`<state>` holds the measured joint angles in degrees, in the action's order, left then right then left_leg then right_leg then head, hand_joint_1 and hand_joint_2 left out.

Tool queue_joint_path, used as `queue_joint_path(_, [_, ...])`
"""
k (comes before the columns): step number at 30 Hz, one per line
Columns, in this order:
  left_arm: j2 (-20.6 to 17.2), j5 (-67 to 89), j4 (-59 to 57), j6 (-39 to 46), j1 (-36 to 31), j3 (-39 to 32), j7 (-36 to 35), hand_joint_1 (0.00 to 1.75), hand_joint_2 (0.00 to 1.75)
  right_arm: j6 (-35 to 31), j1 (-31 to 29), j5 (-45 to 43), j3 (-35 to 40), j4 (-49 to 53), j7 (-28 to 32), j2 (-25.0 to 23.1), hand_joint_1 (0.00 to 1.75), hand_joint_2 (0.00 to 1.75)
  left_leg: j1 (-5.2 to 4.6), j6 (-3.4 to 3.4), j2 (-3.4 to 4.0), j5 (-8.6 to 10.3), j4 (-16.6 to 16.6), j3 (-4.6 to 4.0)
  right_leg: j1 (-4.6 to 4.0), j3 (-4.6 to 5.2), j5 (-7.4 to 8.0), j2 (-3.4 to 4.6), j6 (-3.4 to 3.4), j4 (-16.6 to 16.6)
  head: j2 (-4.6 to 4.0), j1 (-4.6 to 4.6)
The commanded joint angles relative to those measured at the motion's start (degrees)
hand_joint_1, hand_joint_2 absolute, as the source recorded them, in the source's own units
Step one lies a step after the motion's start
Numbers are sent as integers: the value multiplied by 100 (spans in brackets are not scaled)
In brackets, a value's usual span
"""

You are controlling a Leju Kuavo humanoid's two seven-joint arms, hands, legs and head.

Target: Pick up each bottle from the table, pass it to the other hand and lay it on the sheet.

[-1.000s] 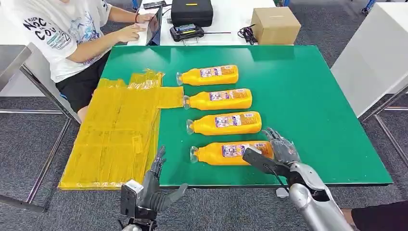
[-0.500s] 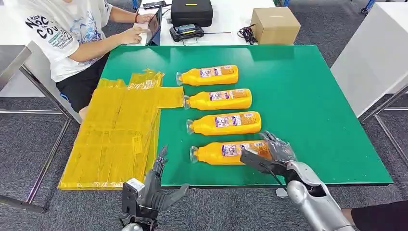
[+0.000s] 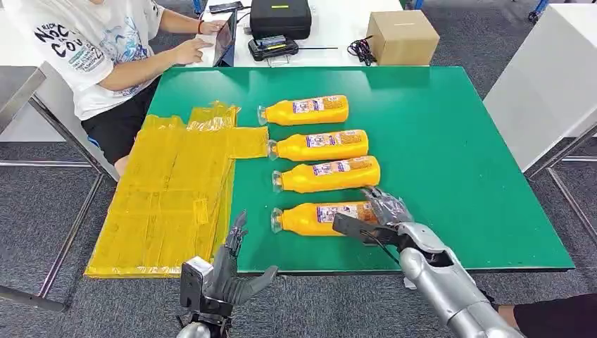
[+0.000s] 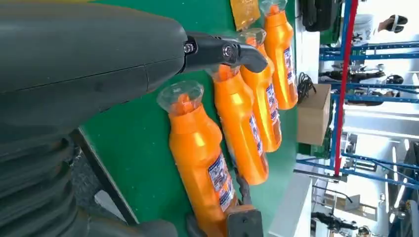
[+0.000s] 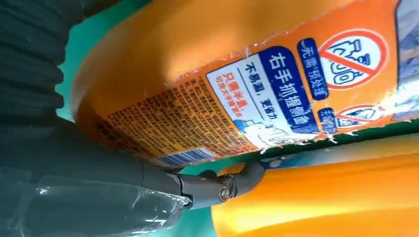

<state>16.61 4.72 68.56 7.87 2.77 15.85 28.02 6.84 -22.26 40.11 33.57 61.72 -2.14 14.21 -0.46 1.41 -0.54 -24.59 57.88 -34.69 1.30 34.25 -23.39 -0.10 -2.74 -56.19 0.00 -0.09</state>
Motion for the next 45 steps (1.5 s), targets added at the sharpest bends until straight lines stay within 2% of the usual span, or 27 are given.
queue_joint_path(1, [-130,-54,-331,-20,-153,78,-3,0,175,21,-524,-103,472,-790,49,-163,0,175,8,-11,16,-9,-4,23,-9,-21,-2,13,13,7,0,-2])
queue_joint_path(26, [-140,-87,-443,0,-230,110,11,0,175,190,-859,-324,808,-1322,220,-299,0,175,5,-7,9,-3,-4,24,-5,-21,0,7,10,6,0,0])
queue_joint_path(27, [-145,-93,-458,-7,-244,117,11,0,175,238,-887,-385,856,-1355,277,-287,9,175,11,-12,13,-8,-4,36,-13,-34,-2,8,16,10,0,0])
queue_joint_path(28, [-146,-95,-466,-12,-250,122,11,0,175,243,-901,-409,880,-1378,295,-289,66,175,7,-10,9,-5,-4,29,-8,-27,-2,5,13,7,0,0])
queue_joint_path(29, [-145,-97,-475,-15,-257,127,11,0,175,262,-911,-448,890,-1402,319,-288,145,175,6,-8,9,-4,-2,27,-7,-24,-1,6,11,5,0,-2])
queue_joint_path(31, [-151,-102,-496,-24,-265,141,11,0,175,252,-941,-479,948,-1451,355,-304,175,175,6,-8,6,-4,-5,29,-7,-27,-1,2,11,9,0,0])
queue_joint_path(38, [-152,-114,-537,-41,-278,161,11,0,175,207,-945,-577,1011,-1490,420,-325,175,175,7,-9,4,-4,-4,36,-8,-35,-2,2,11,9,0,0])
queue_joint_path(45, [-151,-126,-418,-50,-208,164,7,0,175,-509,-577,-496,610,-992,475,-515,175,175,7,-8,3,-4,-4,32,-7,-32,-2,1,10,8,0,0])
